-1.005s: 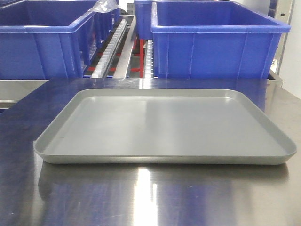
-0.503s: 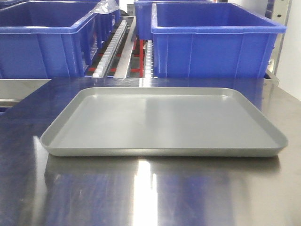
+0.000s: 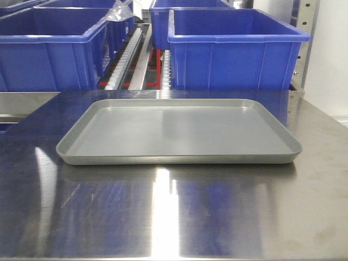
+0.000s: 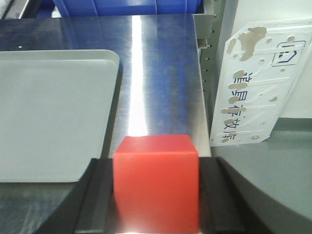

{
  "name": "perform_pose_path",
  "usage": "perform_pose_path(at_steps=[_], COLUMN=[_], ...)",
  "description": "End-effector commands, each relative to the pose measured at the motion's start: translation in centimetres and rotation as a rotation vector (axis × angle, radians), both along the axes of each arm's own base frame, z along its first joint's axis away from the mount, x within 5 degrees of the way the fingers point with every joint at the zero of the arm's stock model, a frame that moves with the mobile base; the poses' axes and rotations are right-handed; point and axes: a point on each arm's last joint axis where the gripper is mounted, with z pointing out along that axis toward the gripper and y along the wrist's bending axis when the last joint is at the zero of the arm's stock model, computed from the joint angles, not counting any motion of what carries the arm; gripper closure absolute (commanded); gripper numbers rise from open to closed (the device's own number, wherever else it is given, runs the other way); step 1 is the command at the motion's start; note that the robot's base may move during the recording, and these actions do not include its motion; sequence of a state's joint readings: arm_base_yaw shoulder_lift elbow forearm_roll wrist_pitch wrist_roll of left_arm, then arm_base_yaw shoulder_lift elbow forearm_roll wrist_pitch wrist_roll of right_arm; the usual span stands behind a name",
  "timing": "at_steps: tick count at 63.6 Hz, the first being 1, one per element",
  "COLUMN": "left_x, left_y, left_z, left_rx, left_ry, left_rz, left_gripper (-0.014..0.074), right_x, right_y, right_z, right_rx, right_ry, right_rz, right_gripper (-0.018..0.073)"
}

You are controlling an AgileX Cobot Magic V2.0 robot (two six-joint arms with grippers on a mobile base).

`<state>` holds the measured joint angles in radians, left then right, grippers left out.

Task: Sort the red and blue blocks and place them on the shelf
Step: 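Drive the base away from the table holding both cubes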

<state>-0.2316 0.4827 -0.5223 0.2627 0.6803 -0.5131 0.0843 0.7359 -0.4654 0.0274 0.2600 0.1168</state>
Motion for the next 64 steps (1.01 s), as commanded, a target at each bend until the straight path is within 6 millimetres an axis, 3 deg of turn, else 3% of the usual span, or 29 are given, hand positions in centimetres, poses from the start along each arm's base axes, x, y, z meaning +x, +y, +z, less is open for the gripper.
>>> perform_pose_path(at_steps=[1,64], left_x=[0.32,0.32], left_y=[-0.11,-0.11], left_z=[1.42,1.42], left_rx=[-0.005,-0.005], left_ry=[-0.092,-0.092], left_rz=[-0.013,-0.013], left_gripper=[0.0472,0.0472], right_x=[0.29,0.29], right_y=[-0.1,-0.1], right_z=[1.67,1.67], right_rx=[-0.008,-0.008], right_ry=[-0.112,-0.112], right_rz=[-0.003,-0.003], right_gripper=[0.0502,0.0502])
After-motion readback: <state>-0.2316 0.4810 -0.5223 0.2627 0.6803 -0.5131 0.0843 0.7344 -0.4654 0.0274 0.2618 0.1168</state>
